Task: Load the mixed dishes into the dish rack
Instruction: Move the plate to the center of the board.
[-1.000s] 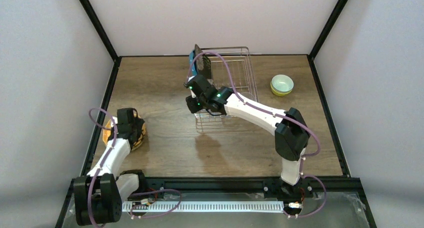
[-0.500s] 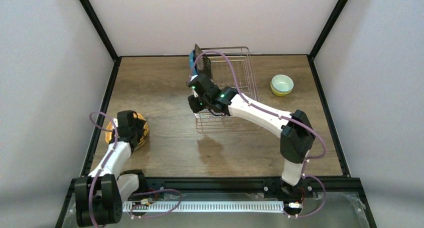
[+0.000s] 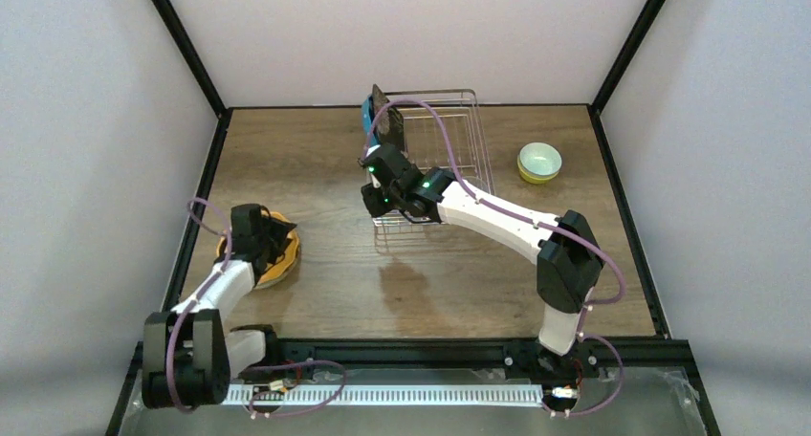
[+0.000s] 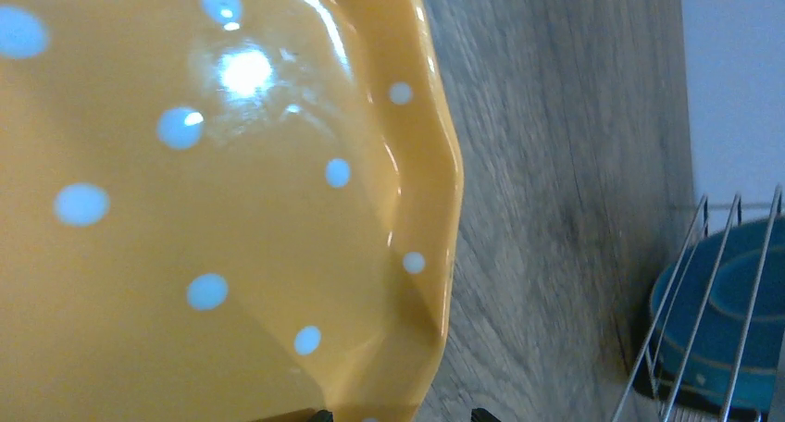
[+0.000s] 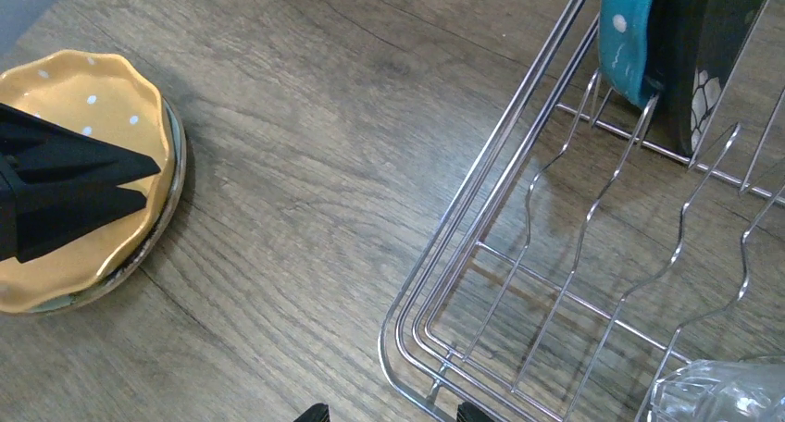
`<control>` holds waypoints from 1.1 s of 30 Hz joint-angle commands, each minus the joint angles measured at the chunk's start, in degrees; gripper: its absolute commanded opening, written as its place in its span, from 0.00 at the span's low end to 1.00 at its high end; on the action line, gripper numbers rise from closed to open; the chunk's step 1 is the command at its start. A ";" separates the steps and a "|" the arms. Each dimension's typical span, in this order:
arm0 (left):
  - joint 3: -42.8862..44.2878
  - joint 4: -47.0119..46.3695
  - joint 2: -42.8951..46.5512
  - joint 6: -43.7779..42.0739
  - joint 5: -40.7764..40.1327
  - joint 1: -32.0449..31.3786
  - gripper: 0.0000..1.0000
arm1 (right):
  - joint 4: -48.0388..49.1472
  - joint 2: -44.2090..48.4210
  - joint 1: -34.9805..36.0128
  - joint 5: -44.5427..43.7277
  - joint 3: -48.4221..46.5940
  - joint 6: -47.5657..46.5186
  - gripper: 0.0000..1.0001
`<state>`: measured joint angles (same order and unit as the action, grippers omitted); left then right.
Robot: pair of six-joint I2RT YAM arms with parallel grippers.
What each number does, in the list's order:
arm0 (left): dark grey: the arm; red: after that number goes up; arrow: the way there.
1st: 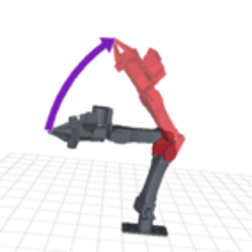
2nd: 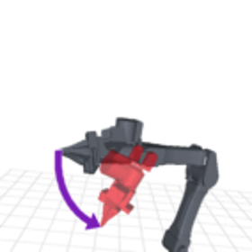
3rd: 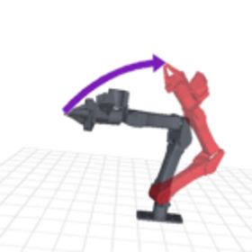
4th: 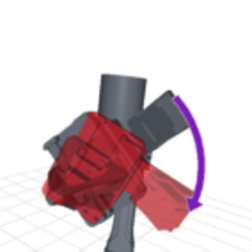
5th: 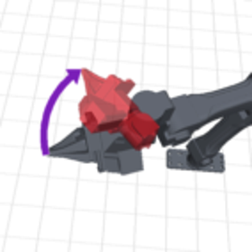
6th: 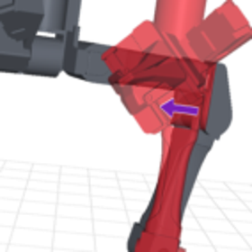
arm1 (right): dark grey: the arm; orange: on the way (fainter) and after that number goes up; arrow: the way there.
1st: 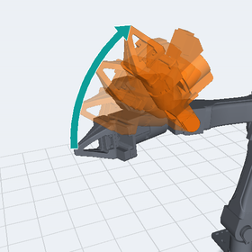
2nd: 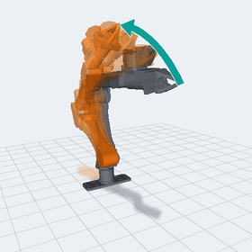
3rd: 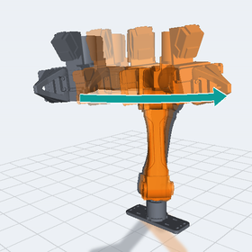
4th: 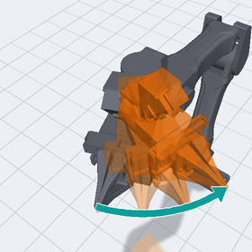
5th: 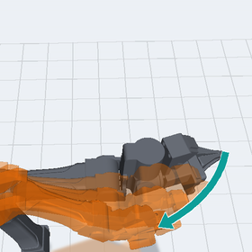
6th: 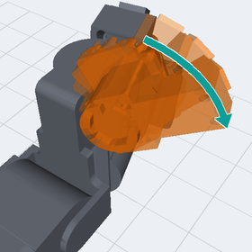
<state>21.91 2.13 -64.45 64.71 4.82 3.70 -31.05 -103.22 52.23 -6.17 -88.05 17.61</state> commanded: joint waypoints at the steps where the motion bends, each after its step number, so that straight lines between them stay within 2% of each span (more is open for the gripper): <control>1: 0.56 4.76 -5.41 -4.46 6.88 -4.89 0.87 | 0.11 1.86 0.40 -2.16 0.34 0.44 0.81; 12: 8.74 5.06 -16.18 -9.24 7.26 -15.87 0.87 | -0.42 3.09 0.31 -4.05 1.16 1.38 0.81; 20: 10.64 3.89 -21.02 -9.34 7.13 -20.70 0.87 | -0.37 3.81 0.33 -5.07 2.65 2.36 0.81; 28: 11.92 4.17 -22.60 -9.89 7.27 -22.64 0.87 | -0.72 3.91 0.33 -5.42 2.80 3.02 0.81; 33: 14.33 8.20 -20.75 -10.86 5.09 -22.82 0.87 | -1.44 3.57 0.29 -4.87 1.45 2.90 0.81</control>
<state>36.56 -0.54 -83.94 55.75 10.02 -17.41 -31.66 -101.08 52.23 -10.35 -85.91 19.92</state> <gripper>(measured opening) 0.867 0.814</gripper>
